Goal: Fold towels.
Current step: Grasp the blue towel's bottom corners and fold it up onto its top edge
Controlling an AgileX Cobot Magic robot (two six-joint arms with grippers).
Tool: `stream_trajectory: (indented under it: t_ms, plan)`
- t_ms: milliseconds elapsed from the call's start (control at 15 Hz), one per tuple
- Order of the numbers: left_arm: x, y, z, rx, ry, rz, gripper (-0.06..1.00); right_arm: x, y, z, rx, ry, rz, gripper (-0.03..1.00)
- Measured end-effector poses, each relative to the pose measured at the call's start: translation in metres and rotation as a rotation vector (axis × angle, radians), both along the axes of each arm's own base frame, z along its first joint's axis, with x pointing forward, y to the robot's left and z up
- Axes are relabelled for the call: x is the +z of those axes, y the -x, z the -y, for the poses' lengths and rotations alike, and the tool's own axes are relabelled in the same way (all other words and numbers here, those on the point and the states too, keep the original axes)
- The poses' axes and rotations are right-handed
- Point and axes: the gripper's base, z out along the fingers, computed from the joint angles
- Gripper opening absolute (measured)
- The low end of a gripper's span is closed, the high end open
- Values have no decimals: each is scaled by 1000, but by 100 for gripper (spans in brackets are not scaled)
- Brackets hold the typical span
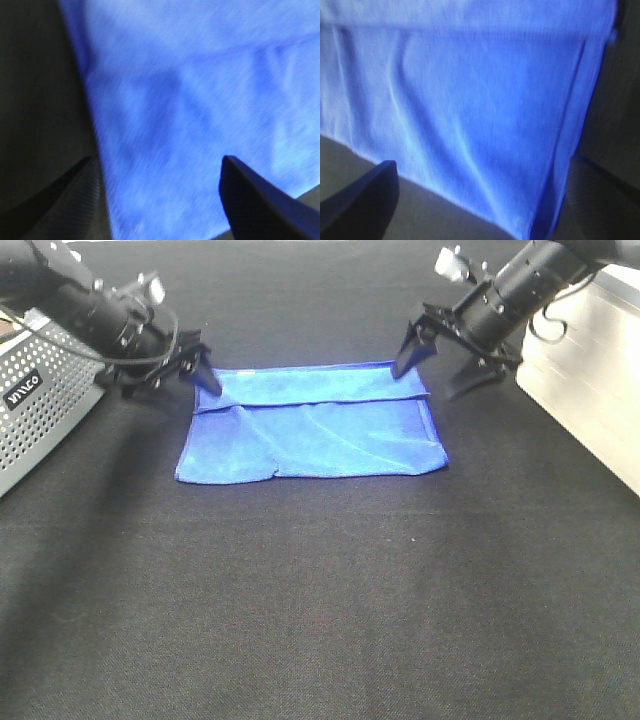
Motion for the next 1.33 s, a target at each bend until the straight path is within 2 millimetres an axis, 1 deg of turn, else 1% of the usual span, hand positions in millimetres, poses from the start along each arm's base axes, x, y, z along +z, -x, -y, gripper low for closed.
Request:
stream_trajectory:
  t_ms: [67, 133, 200, 267, 333, 467, 600, 733, 933, 1000, 1067, 1133, 1200, 1267, 1333]
  plan:
    - [-4, 9, -2, 17, -15, -40, 64, -6, 6, 1, 1, 3, -38, 83]
    - [-9, 23, -7, 43, -35, -70, 63, -16, 18, 3, -16, 21, -75, 81]
    - [-7, 31, -10, 81, -42, -75, 63, -15, 26, 8, -41, 34, -70, 81]
    - [-6, 37, -14, 114, -41, -79, 63, -15, 33, 12, -65, 44, -69, 80]
    - [-8, 41, -15, 123, -43, -93, 63, -18, 38, 15, -80, 54, -66, 80]
    - [-17, 44, -8, 111, -49, -113, 63, -30, 43, 16, -83, 70, -94, 80]
    - [-29, 47, 3, 101, -49, -144, 63, -35, 41, 18, -95, 87, -75, 80]
    - [-37, 47, 3, 146, -36, -179, 66, -35, 38, 19, -114, 93, -45, 80]
    - [-39, 47, 8, 157, -30, -183, 68, -52, 36, 17, -135, 73, -69, 79]
    - [-39, 47, 8, 157, -30, -183, 68, -52, 36, 17, -135, 73, -69, 79]
    - [-40, 47, 14, 148, -31, -175, 68, -54, 36, 16, -131, 60, -70, 78]
    - [-39, 47, 18, 141, -31, -169, 68, -57, 36, 12, -122, 51, -72, 75]
    - [-39, 48, 22, 134, -30, -167, 67, -57, 36, 7, -118, 46, -68, 70]
    - [-40, 49, 24, 134, -22, -174, 63, -59, 37, 3, -114, 42, -72, 61]
    - [-42, 50, 25, 128, -23, -188, 53, -63, 37, 1, -124, 34, -89, 49]
